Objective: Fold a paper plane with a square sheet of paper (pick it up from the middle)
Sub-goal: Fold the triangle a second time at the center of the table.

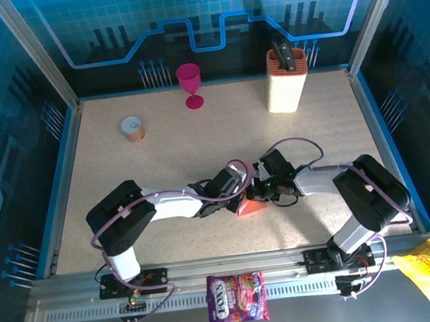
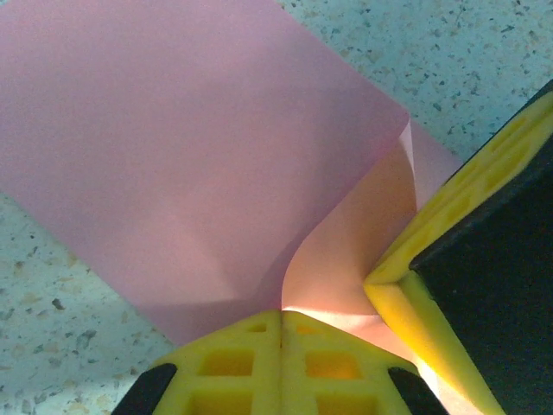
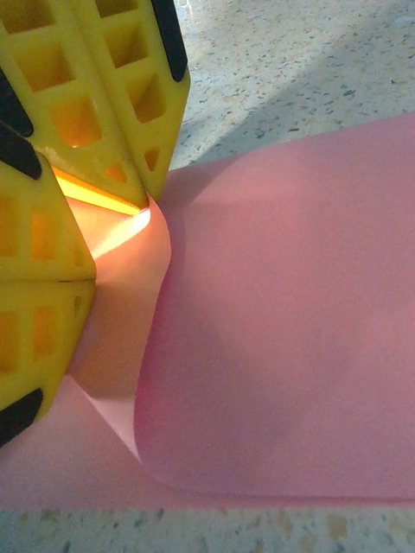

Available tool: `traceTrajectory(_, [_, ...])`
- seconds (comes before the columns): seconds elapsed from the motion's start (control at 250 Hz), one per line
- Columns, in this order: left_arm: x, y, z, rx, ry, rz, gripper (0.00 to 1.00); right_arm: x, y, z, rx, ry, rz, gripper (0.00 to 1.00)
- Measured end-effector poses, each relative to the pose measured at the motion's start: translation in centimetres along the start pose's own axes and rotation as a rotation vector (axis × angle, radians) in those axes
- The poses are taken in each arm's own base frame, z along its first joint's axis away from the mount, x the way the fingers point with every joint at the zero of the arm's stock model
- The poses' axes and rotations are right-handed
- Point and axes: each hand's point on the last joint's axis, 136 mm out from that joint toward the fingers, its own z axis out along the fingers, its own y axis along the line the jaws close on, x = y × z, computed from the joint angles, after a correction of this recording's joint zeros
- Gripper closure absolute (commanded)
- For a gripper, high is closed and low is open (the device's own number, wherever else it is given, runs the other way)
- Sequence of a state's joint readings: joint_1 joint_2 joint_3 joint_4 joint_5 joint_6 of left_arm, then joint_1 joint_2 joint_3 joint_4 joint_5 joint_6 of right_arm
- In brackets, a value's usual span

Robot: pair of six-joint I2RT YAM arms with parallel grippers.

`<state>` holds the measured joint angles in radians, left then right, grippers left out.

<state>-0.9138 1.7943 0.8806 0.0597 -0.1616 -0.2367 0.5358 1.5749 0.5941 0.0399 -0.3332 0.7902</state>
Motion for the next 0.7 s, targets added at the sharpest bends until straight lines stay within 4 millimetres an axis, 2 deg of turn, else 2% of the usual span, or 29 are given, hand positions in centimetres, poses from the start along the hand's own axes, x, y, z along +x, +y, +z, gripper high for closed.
traceTrajectory(0.052, [0.0,0.0,-0.1,-0.003,0.0,0.0,1.0,0.0,0.0,0.0,-0.002,-0.003,0.0,1.0])
traceTrajectory(0.176, [-0.1,0.0,-0.8,-0.001,0.004,-0.028,0.84,-0.1,0.2,0.2,-0.014,-0.007,-0.002,1.0])
traceTrajectory(0.256, [-0.9,-0.4,-2.0,0.021,-0.019,-0.057,0.82,-0.2,0.2,0.2,-0.02,-0.008,-0.002,1.0])
traceTrajectory(0.32, [-2.0,-1.0,-3.3,0.053,-0.05,-0.079,0.85,-0.2,0.3,0.3,-0.023,-0.009,-0.003,1.0])
traceTrajectory(0.435, [-3.2,-2.2,-5.1,0.114,-0.092,-0.115,0.97,-0.2,0.3,0.3,-0.026,-0.011,-0.001,1.0])
traceTrajectory(0.463, [-3.1,-2.5,-5.3,0.126,-0.093,-0.115,1.0,-0.2,0.3,0.3,-0.027,-0.012,-0.001,1.0])
traceTrajectory(0.615, [-1.9,-4.8,-5.4,0.185,-0.064,-0.098,1.0,-0.2,0.3,0.3,-0.03,-0.014,0.0,1.0])
traceTrajectory(0.699, [-1.6,-5.2,-5.3,0.191,-0.057,-0.103,1.0,-0.2,0.3,0.3,-0.033,-0.014,-0.004,1.0])
